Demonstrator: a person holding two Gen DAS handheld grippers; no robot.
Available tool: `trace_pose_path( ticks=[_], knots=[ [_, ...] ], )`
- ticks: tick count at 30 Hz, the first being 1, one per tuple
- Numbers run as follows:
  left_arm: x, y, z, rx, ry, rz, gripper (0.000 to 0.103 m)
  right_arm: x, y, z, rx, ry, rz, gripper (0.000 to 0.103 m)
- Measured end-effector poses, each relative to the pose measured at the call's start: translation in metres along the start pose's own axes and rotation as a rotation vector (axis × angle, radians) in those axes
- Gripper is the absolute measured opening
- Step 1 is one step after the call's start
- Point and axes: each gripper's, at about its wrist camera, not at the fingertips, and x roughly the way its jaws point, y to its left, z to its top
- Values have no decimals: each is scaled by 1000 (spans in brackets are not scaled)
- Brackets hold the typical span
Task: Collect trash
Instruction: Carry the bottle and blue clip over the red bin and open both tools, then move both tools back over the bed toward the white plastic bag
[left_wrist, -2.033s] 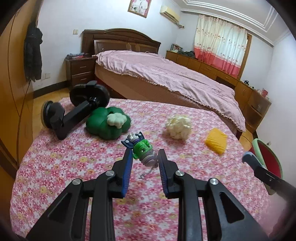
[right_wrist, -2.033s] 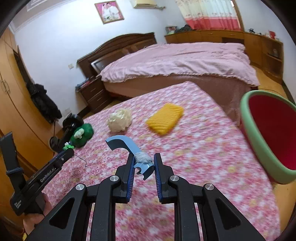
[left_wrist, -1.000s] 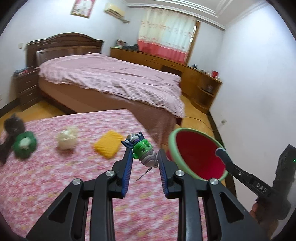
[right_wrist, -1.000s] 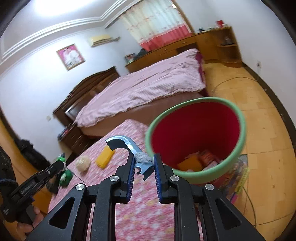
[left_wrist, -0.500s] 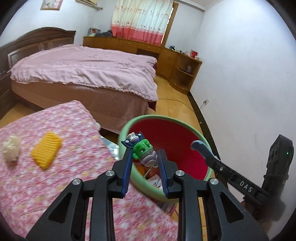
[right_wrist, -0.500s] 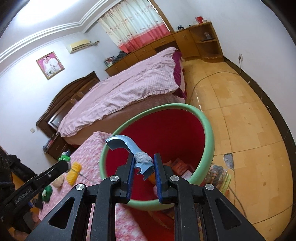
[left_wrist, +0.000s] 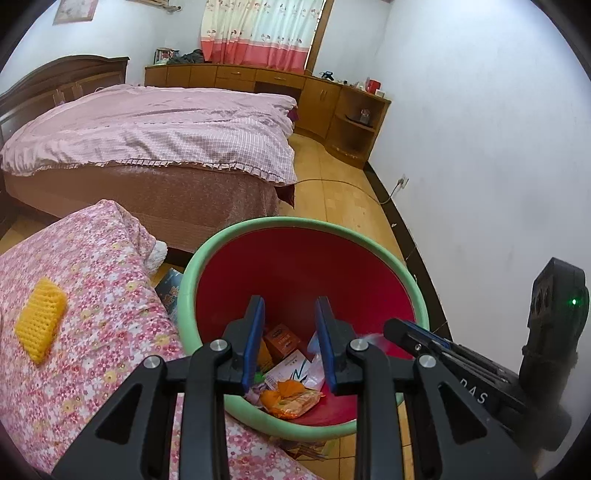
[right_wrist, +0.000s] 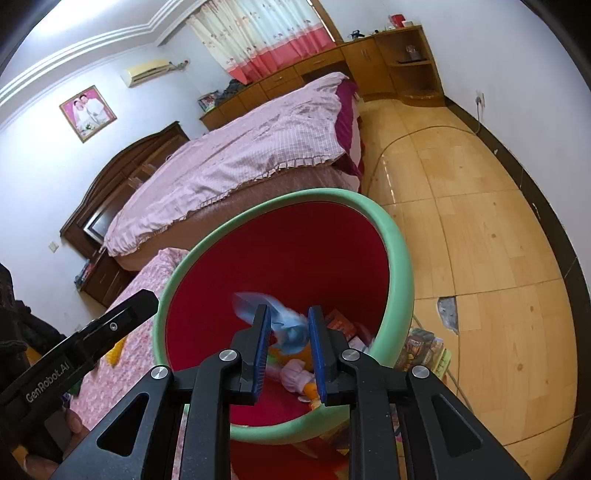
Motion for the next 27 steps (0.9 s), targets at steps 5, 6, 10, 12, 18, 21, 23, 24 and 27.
trace_pose_path(
  ticks=[5, 6, 10, 12, 18, 21, 23, 24, 27],
  knots=[
    [7, 15, 1, -37, 21, 19, 29, 10, -3, 1, 16, 22, 9, 27],
    [7, 18, 0, -46, 22, 21, 29, 10, -2, 0, 18, 25, 10, 27],
    [2, 33, -2, -69, 22, 41, 29, 8, 1, -2, 15, 19, 6, 30],
    [-2, 41, -3, -81, 19, 59, 30, 6, 3, -3, 11, 13, 1, 33],
    [-22, 70, -6, -106, 1, 145, 46, 3, 2, -3, 49, 14, -19, 50],
    [-34, 91, -10, -131, -2, 180, 47, -1, 3, -6, 53, 12, -30, 52],
    [-41, 105, -12, -145, -1, 205, 47, -6, 5, -7, 54, 9, -36, 54],
    [-44, 111, -13, -150, -3, 215, 47, -6, 5, -7, 56, 7, -37, 54],
    [-55, 133, -17, -165, -7, 261, 47, -11, 8, -10, 65, 1, -41, 54]
  ],
)
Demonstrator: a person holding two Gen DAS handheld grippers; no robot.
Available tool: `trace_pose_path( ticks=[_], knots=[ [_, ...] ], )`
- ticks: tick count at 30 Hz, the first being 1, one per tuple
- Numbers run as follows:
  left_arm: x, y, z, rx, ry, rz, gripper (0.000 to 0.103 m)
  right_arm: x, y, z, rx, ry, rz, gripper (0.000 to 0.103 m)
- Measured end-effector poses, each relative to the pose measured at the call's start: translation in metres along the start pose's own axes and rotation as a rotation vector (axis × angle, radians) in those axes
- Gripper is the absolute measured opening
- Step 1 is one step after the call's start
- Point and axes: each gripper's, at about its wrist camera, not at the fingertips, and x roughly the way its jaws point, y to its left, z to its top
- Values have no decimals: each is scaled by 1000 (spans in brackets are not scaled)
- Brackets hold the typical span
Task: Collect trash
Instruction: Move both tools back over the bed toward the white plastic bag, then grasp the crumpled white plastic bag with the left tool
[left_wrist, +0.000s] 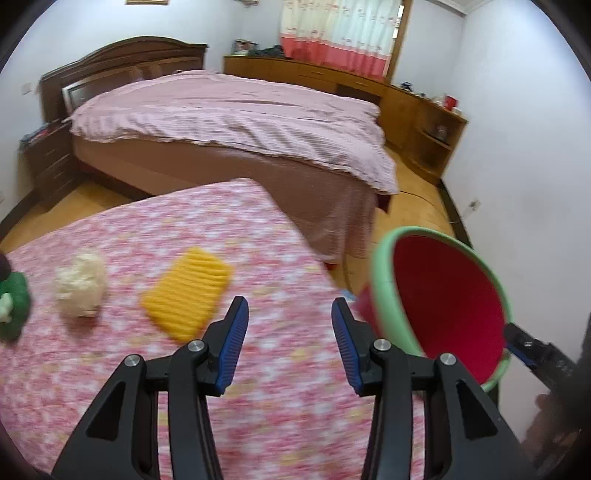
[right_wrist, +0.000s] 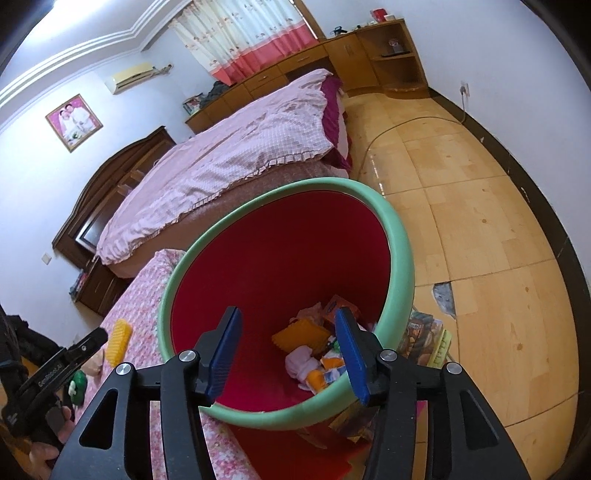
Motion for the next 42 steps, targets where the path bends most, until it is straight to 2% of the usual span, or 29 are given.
trace_pose_path(
  ticks=[3, 10, 13, 15, 20, 27, 31, 32, 35, 42],
  knots=[
    [-4, 26, 1, -27, -2, 35, 47, -1, 3, -3, 9, 1, -2, 61],
    [-17, 85, 6, -98, -43, 150, 48, 0, 21, -10, -11, 18, -15, 62],
    [-17, 107, 9, -114, -49, 190, 56, 2, 27, -10, -29, 32, -28, 62],
    [-14, 123, 11, -128, -43, 226, 59, 2, 30, -9, -37, 28, -43, 62],
    [6, 151, 14, -170, -9, 246, 59, 6, 32, -12, -31, 29, -50, 62],
    [36, 169, 6, -236, 56, 291, 59, 10, 33, -16, -33, 51, -62, 62],
    [42, 177, 2, -260, 57, 272, 57, 7, 36, -16, -41, 45, -60, 62],
    [42, 180, 1, -271, 57, 261, 48, 6, 36, -16, -41, 44, -59, 62],
    [37, 186, -3, -298, 37, 223, 42, 5, 41, -16, -50, 46, -49, 62],
    [-3, 184, -11, -303, -4, 183, 41, 4, 74, -20, -124, 53, 2, 62]
  ],
)
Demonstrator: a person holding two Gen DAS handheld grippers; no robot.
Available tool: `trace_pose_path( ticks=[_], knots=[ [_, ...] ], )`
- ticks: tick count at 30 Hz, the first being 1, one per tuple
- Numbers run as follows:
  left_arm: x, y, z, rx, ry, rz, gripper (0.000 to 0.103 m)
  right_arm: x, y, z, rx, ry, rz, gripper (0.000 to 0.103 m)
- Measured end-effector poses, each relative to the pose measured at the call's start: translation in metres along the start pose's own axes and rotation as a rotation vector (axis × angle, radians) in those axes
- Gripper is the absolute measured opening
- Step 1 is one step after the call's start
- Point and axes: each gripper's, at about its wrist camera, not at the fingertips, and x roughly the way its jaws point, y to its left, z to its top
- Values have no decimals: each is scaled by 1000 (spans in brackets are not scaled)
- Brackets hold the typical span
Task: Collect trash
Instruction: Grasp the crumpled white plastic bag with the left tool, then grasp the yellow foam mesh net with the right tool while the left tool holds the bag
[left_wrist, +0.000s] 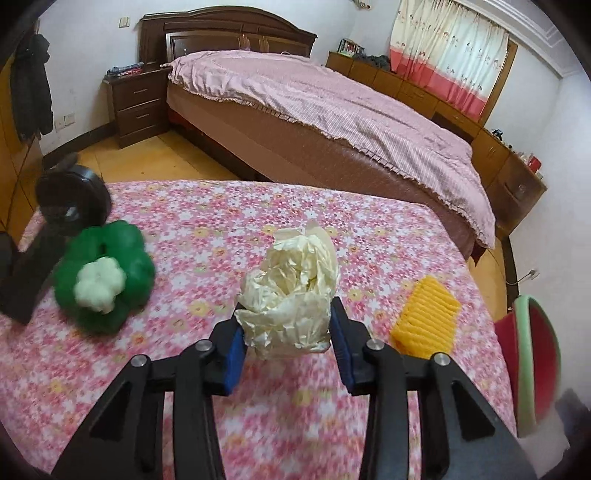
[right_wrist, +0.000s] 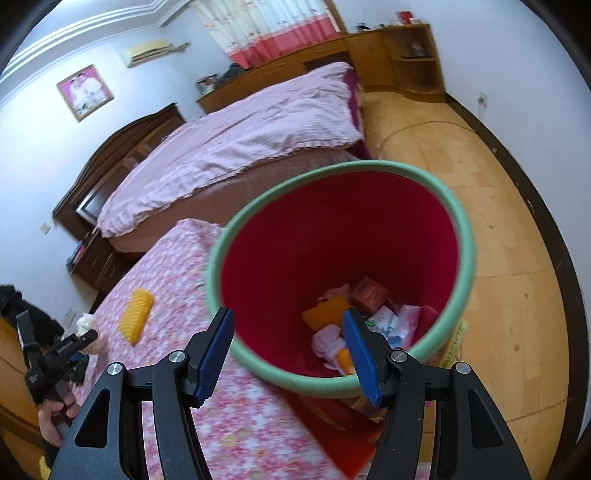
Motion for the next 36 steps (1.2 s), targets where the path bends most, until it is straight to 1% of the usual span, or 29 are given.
trace_pose_path(
  ticks=[4, 8, 12, 16, 22, 25, 30, 33, 34, 35, 36],
  knots=[
    [-28, 15, -4, -20, -42, 8, 41, 2, 32, -2, -66, 13, 44, 62],
    [-48, 31, -14, -32, -87, 56, 41, 11, 67, -6, -129, 45, 89, 62],
    [-56, 47, -21, -56, -133, 94, 41, 23, 103, -13, -197, 62, 118, 62],
    [-54, 59, -25, -63, -150, 123, 41, 47, 140, -23, -265, 110, 142, 62],
    [-56, 74, -29, -84, -155, 114, 41, 90, 182, -37, -347, 158, 148, 62],
    [-58, 78, -31, -92, -166, 129, 41, 111, 197, -42, -367, 171, 149, 62],
    [-54, 78, -34, -84, -157, 129, 41, 140, 218, -44, -413, 162, 106, 62],
    [-52, 75, -35, -72, -156, 124, 41, 152, 223, -44, -419, 163, 99, 62],
    [-52, 74, -35, -69, -155, 123, 41, 155, 223, -44, -417, 166, 101, 61],
    [-51, 73, -35, -66, -154, 123, 41, 158, 224, -44, -414, 172, 103, 52],
    [-50, 73, -35, -64, -152, 122, 41, 163, 224, -45, -412, 184, 99, 47]
  ],
)
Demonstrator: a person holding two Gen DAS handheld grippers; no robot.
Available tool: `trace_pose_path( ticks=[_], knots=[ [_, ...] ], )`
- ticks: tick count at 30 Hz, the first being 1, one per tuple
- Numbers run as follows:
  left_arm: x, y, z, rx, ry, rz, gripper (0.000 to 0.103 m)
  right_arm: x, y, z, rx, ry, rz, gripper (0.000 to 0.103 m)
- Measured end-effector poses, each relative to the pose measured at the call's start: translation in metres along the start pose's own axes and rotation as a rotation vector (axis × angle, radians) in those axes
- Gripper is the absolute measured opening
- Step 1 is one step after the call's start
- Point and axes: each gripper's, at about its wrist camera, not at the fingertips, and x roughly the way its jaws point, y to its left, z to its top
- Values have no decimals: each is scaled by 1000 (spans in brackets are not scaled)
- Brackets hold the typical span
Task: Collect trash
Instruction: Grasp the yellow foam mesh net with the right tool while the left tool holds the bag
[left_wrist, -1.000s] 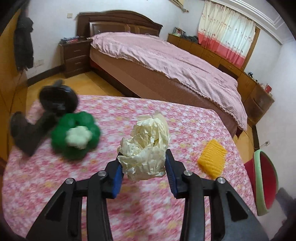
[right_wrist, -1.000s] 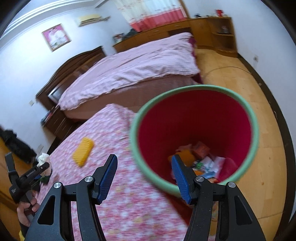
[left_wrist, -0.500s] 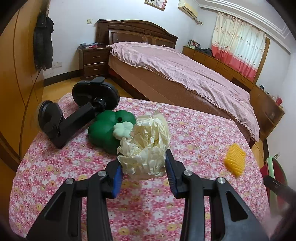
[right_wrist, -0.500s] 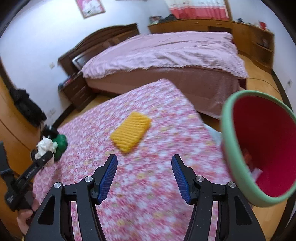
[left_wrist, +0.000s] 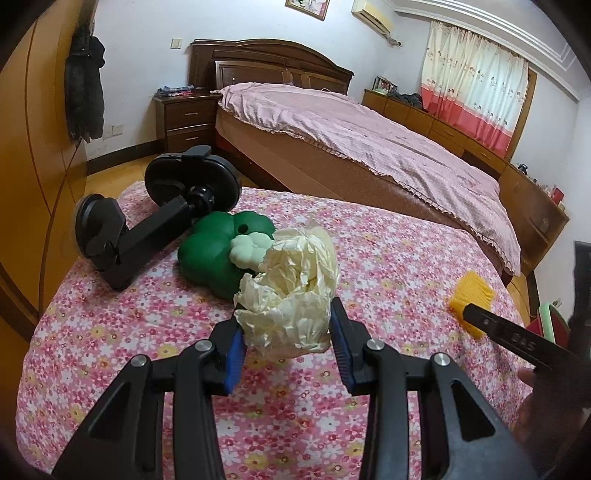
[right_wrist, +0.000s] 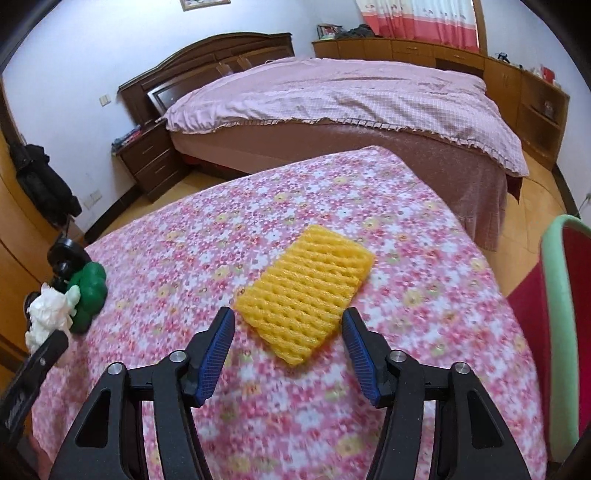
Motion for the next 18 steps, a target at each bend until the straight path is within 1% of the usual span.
trace_pose_path(
  ticks=[2, 3, 5, 9, 11, 14, 18],
  knots=[
    [1, 0, 0, 0, 4, 0, 41, 3, 2, -2, -16, -17, -17, 40],
    [2, 0, 0, -1, 6, -2, 41, 3, 3, -2, -25, -20, -22, 39],
    [2, 1, 0, -7, 9, -7, 41, 3, 4, -3, -32, -29, -24, 33],
    [3, 2, 1, -8, 4, -5, 41, 2, 2, -3, -20, -31, -14, 24],
    [3, 2, 1, -7, 4, -5, 41, 0, 3, -4, -18, -27, -6, 18],
    [3, 3, 0, -9, 9, -6, 41, -8, 2, -8, -11, -24, 8, 14],
    [3, 2, 0, -8, 9, -9, 41, -27, 1, -13, -14, -48, 15, 13]
  ],
)
